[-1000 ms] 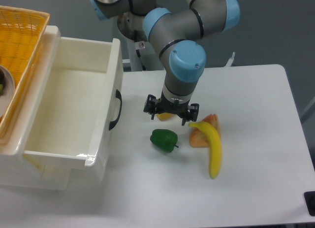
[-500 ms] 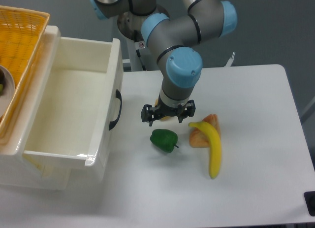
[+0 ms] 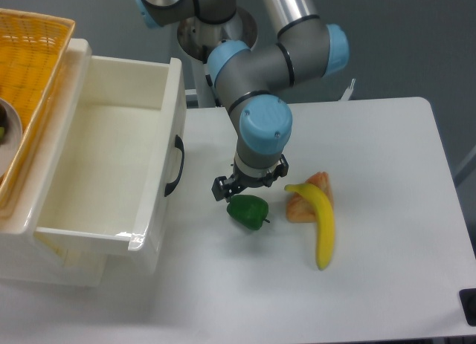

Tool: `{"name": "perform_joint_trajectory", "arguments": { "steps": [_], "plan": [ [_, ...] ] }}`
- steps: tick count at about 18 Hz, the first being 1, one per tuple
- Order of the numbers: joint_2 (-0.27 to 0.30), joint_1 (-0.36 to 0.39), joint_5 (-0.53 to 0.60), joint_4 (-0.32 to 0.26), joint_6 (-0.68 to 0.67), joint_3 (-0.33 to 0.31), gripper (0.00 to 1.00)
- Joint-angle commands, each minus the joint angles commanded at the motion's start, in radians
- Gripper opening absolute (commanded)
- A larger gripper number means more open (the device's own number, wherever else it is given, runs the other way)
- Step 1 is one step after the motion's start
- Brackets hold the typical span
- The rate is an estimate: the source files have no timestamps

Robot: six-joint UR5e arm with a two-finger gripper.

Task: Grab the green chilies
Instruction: 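Lower the gripper down onto the green bell pepper, then close the gripper around the green bell pepper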

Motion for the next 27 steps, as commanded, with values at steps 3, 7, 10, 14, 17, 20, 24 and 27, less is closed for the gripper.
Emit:
{"name": "perform_joint_trajectory", "arguments": {
  "steps": [3,7,10,14,17,20,24,27],
  "plan": [
    [-0.014,0.0,0.012,0.02,-0.13,0.0,1.0],
    [-0.037,0.0,0.057,0.064,-0.21,-0.006,1.0],
    [-0.051,-0.002,0.057,0.087,-0.235,-0.006,1.0],
    [-0.069,-0.006,0.052,0.089,-0.233,0.006,1.0],
    [-0.075,-0.012,0.049,0.098,-0.235,0.009,1.0],
    [-0.098,-0.025,0.049,0.101,-0.233,0.005,1.0],
    [-0.106,-0.035,0.049,0.106,-0.233,0.009,1.0],
    [-0.106,-0.035,0.049,0.106,-0.236,0.006,1.0]
  ]
}}
